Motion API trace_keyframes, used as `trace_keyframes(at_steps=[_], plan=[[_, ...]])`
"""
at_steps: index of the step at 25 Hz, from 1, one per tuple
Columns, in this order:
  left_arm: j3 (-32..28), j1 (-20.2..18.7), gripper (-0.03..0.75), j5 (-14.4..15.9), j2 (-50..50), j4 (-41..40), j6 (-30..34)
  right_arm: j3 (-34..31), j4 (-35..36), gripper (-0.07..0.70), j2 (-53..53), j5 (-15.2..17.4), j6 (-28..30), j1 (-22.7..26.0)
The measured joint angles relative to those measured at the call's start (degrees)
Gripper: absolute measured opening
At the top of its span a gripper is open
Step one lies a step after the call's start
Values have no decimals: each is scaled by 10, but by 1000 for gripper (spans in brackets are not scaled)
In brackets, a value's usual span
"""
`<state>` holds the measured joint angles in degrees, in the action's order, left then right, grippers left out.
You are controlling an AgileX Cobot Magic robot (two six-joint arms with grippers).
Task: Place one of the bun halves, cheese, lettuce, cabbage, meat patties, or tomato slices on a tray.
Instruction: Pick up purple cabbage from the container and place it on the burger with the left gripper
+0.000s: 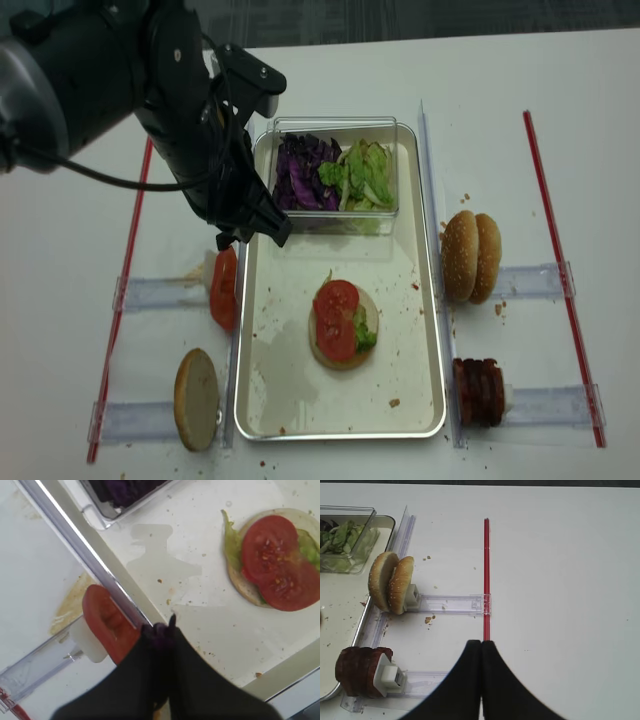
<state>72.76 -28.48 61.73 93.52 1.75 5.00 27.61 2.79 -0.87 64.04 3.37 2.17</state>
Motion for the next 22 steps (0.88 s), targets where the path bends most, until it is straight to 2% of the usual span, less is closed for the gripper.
trace_keyframes(at_steps=[5,16,22], plan=[[-1,-21,43,-9,0,0,5,0,0,315,0,0,0,0],[-1,-179,42,-34,0,1,8,0,0,315,0,0,1,0],[-1,-192,42,-48,10,1,8,0,0,315,0,0,1,0]])
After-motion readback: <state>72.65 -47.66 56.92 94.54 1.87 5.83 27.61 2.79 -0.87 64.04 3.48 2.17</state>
